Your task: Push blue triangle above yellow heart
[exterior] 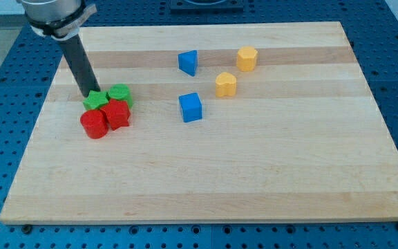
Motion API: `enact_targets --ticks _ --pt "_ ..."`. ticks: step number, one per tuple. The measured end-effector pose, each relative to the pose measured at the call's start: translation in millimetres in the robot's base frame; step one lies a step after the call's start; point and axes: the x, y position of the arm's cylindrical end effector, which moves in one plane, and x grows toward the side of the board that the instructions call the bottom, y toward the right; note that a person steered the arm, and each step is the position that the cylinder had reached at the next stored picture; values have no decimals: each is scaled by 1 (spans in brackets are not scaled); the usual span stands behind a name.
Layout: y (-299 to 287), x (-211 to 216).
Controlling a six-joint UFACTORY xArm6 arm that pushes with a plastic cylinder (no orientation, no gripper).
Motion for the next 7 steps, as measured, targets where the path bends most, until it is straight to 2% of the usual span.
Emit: enact_targets --ticks 1,2,4,6,7 --pt "-1 7" --pt "0 -6" --pt "63 -45" --pt "87 -27" --pt "88 -62"
